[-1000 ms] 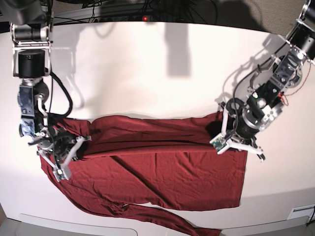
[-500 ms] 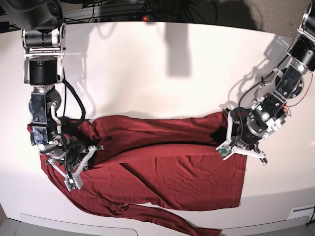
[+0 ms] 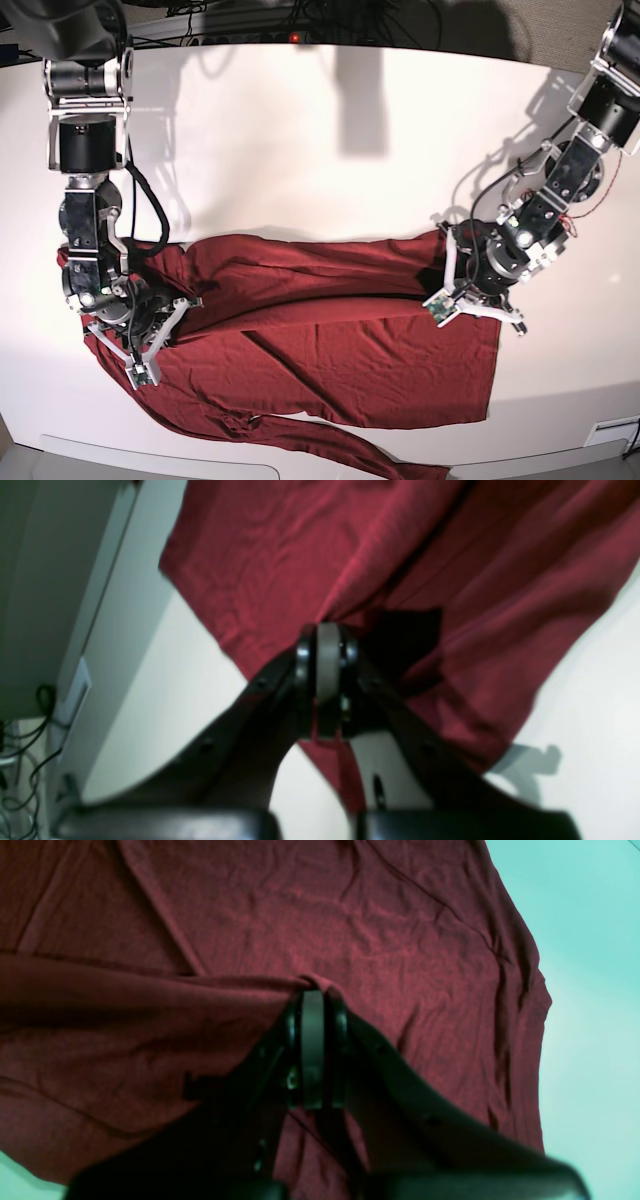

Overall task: Fold the T-shirt properly
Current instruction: 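Lift the shirt edge with both grippers, pulling it taut between them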

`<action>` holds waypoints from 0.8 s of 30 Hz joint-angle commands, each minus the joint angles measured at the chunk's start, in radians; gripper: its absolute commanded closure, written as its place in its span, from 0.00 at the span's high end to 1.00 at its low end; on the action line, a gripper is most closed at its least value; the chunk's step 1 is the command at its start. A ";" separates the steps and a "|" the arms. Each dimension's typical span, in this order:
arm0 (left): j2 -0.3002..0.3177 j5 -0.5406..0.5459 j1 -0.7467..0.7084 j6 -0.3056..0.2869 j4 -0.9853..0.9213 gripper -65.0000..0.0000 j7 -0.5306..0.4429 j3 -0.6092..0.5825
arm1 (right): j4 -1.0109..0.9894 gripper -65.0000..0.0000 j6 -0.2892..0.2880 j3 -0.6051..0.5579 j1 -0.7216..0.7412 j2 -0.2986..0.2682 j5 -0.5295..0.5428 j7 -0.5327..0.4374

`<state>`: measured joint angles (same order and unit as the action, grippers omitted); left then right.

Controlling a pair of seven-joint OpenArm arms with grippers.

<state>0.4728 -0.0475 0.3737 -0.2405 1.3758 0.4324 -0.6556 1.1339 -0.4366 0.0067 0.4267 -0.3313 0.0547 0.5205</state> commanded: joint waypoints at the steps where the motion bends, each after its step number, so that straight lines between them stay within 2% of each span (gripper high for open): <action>1: 0.004 -0.005 0.028 0.011 0.012 0.00 -0.016 0.008 | 0.015 0.00 0.008 0.007 0.031 -0.010 0.004 -0.024; 12: 0.002 -0.035 0.028 0.008 0.011 0.00 -0.053 0.008 | 0.015 0.00 0.008 0.007 0.021 -0.010 0.005 -0.022; 22: 0.000 -0.173 0.044 0.012 -0.042 0.00 -0.229 0.008 | 0.015 0.00 0.007 0.007 0.021 -0.010 0.011 -0.001; 24: -0.005 -0.172 0.072 0.012 -0.117 0.15 -0.257 0.008 | 0.015 0.00 0.006 0.007 0.021 -0.010 0.025 0.007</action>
<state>0.4591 -0.2192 0.4156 -0.2440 1.2427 0.1886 -0.6563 1.1336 -0.4370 0.0067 0.4183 -0.3298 0.0700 0.5476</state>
